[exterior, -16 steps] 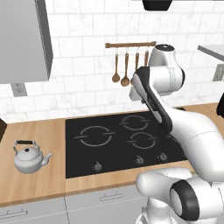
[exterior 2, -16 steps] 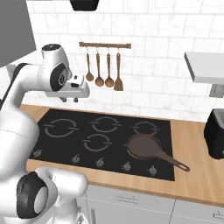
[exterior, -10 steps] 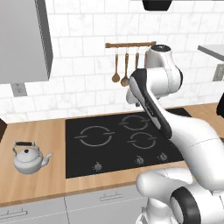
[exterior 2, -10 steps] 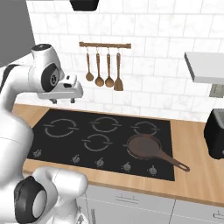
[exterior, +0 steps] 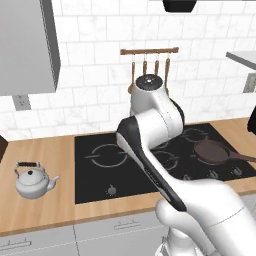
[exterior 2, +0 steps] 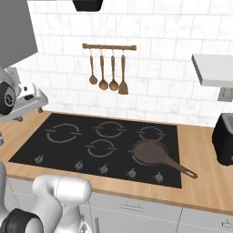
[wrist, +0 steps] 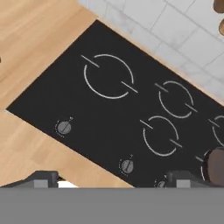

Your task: Pick the kettle from the counter and place it on a stove burner. Then turn the burner on.

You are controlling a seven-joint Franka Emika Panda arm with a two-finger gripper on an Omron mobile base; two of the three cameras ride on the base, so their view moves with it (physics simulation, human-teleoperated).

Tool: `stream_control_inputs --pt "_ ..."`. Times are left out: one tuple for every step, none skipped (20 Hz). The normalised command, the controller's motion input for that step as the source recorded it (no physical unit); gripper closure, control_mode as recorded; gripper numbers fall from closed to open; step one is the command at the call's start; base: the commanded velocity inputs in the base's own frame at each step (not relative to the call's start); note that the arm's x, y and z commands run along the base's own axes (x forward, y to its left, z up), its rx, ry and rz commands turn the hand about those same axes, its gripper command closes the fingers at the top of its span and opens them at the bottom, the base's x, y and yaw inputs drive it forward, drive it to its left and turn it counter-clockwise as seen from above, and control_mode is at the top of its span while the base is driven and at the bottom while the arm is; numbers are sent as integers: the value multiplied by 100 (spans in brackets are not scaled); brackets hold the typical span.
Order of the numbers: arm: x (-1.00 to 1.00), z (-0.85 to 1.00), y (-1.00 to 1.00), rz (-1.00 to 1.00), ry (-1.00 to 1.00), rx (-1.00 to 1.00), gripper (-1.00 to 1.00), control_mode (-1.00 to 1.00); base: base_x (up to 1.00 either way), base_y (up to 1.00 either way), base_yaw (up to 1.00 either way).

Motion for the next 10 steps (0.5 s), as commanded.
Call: stream_control_inputs --pt "-25 -21 100 42 -6 -1 -100 -100 0 0 0" --pt "-21 -15 100 40 -4 -1 -100 -100 0 0 0" --pt "-16 -6 100 39 -1 0 -100 -100 0 0 0" --pt "-14 -2 100 39 0 -1 -100 -100 0 0 0" --pt "-14 0 100 38 0 -3 -100 -100 0 0 0" --pt "-11 0 100 37 0 -5 -100 -100 0 0 0" --pt "-10 0 100 37 0 -5 -100 -100 0 0 0" --pt "-7 0 100 35 0 -5 -100 -100 0 0 0" --pt "-4 0 100 34 0 -5 -100 -100 0 0 0" --pt "0 0 100 33 0 -5 -100 -100 0 0 0"
